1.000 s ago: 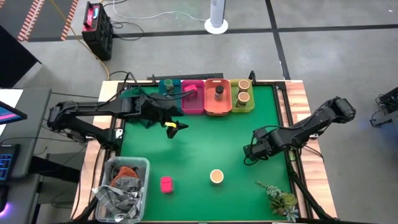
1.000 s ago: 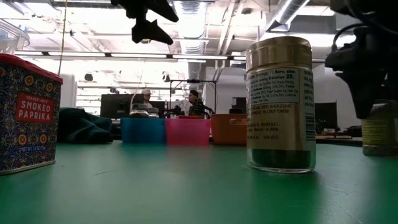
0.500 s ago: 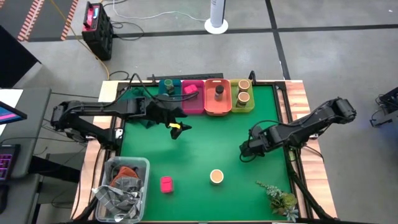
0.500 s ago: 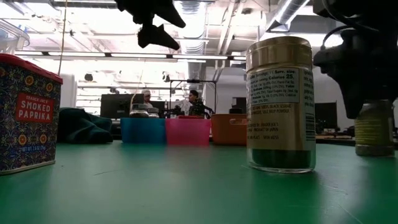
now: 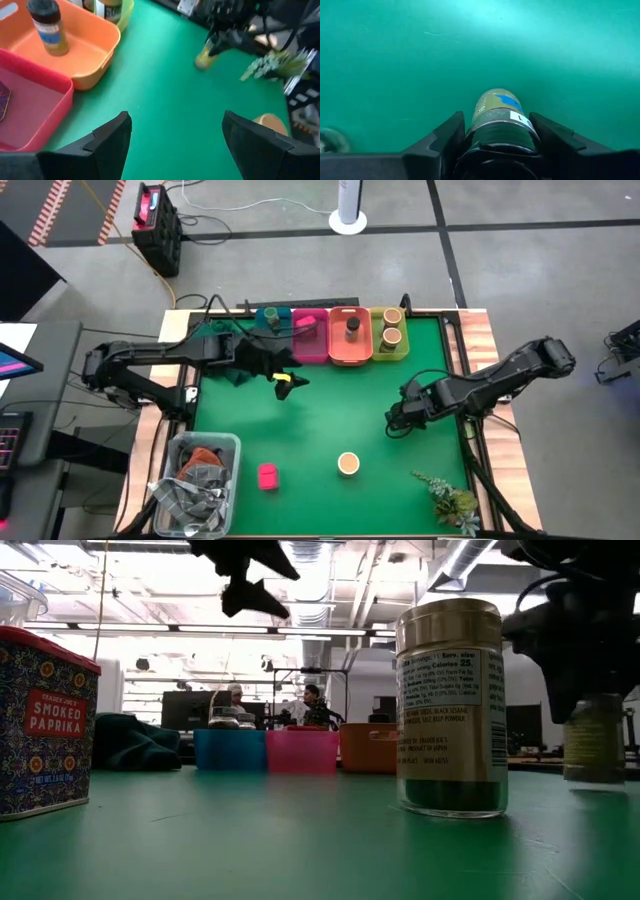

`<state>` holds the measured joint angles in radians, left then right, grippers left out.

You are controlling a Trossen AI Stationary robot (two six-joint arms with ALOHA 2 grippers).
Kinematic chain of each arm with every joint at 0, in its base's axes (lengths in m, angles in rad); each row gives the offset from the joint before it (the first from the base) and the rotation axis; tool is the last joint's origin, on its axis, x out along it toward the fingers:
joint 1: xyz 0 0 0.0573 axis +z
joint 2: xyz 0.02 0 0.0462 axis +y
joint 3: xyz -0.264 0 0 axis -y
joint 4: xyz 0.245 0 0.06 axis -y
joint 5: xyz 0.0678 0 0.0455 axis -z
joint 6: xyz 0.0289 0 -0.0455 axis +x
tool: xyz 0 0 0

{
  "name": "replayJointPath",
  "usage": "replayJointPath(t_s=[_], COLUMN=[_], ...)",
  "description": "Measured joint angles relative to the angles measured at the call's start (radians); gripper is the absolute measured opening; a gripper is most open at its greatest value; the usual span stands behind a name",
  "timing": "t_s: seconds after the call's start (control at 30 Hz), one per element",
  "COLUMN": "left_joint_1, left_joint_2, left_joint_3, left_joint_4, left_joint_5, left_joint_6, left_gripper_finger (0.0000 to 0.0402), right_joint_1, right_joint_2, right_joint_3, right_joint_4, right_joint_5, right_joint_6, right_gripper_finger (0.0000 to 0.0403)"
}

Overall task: Sort spices by type
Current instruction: Put the black spice bottle into the orange bin

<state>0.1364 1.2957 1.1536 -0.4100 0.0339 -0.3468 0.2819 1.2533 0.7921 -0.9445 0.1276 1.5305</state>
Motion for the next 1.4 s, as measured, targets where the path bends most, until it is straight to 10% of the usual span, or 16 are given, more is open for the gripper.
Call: replayJointPath(t_s=[0.6,1.03,1.4], left_joint_1=[0.222,0.351,0.417], left_joint_2=[-0.001,-0.001,0.000], left_joint_3=[0.108,0.108,0.108], left_joint_4=[-0.120,-0.114,-0.082], left_joint_5=[0.022,0.081,0.085], left_joint_6=[0.147,0.255,0.293], left_gripper_finger=[0.0295,0.0295,0.0295], right_joint_1=[-0.395,-0.677,-0.693], right_joint_2=[0.012,0.033,0.352], right_joint_3=[0.056,0.260,0.568], right_joint_4=[0.648,0.527,0.294], right_joint_5=[0.032,0.039,0.031], right_joint_6=[-0.600,-0.936,-1.119], right_gripper_finger=[0.0226,0.0226,0.0226])
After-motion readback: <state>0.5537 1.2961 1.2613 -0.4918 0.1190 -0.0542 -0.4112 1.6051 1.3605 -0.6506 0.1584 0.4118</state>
